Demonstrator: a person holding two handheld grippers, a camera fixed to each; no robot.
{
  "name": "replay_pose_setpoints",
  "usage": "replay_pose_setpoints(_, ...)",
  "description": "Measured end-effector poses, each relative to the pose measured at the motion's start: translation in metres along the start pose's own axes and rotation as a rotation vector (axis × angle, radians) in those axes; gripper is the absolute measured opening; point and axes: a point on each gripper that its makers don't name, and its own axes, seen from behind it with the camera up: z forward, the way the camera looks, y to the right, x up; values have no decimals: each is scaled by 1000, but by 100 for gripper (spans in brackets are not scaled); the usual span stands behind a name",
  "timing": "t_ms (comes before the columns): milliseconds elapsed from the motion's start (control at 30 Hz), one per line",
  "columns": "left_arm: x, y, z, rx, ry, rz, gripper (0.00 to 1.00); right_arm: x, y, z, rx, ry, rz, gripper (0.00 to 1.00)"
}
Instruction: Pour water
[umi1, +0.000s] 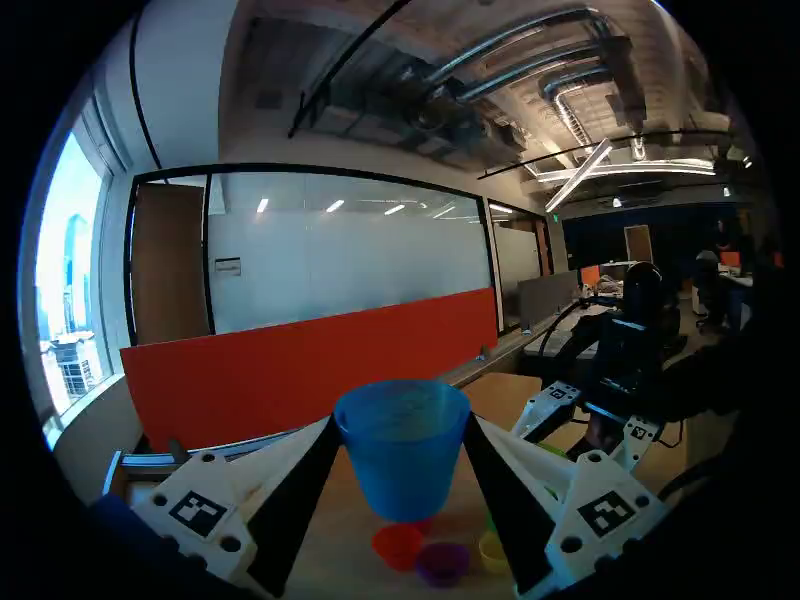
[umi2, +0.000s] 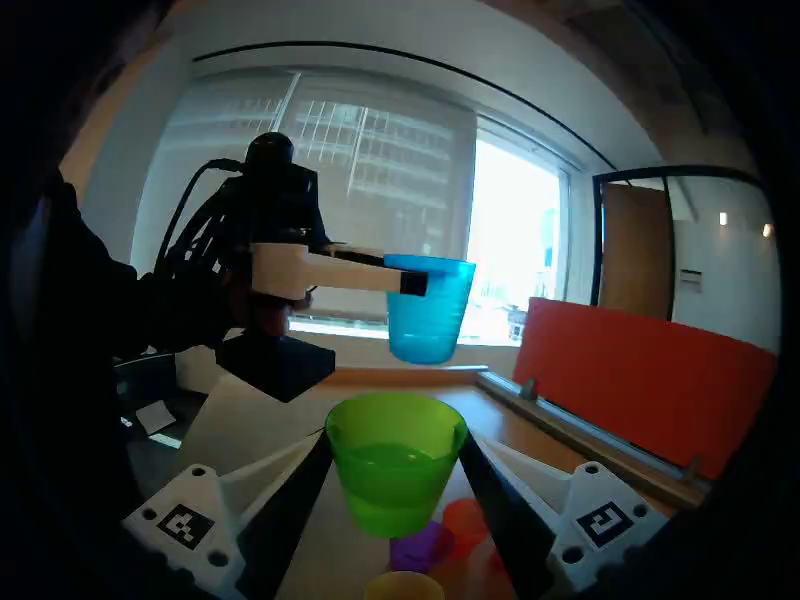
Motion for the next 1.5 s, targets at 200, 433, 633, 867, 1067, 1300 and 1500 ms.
replay_pose_setpoints(200,-5,-6,-2,11,-5,-16,86,2,0,-1,-5,-2,-4,90)
replay_pose_setpoints(433,-12,-14,-4,32,-16,-19,86,2,1,-3,-12,-9,-6,91)
replay_pose_setpoints(633,-19,-21,-7,53,-30,-23,86,0,6,-6,-31,-15,3,90)
replay_pose_setpoints(867,-30,-23,-7,59,-49,-23,86,-4,16,-13,-62,-27,15,90)
replay_pose_setpoints(1067,-39,-21,-6,50,-55,-30,86,-8,25,-24,-97,-41,22,90)
replay_pose_setpoints(1300,-51,-20,-5,43,-66,-35,86,-12,35,-40,-140,-55,31,90)
replay_pose_setpoints(1500,-56,-16,-5,27,-66,-36,86,-15,41,-52,-165,-62,37,90)
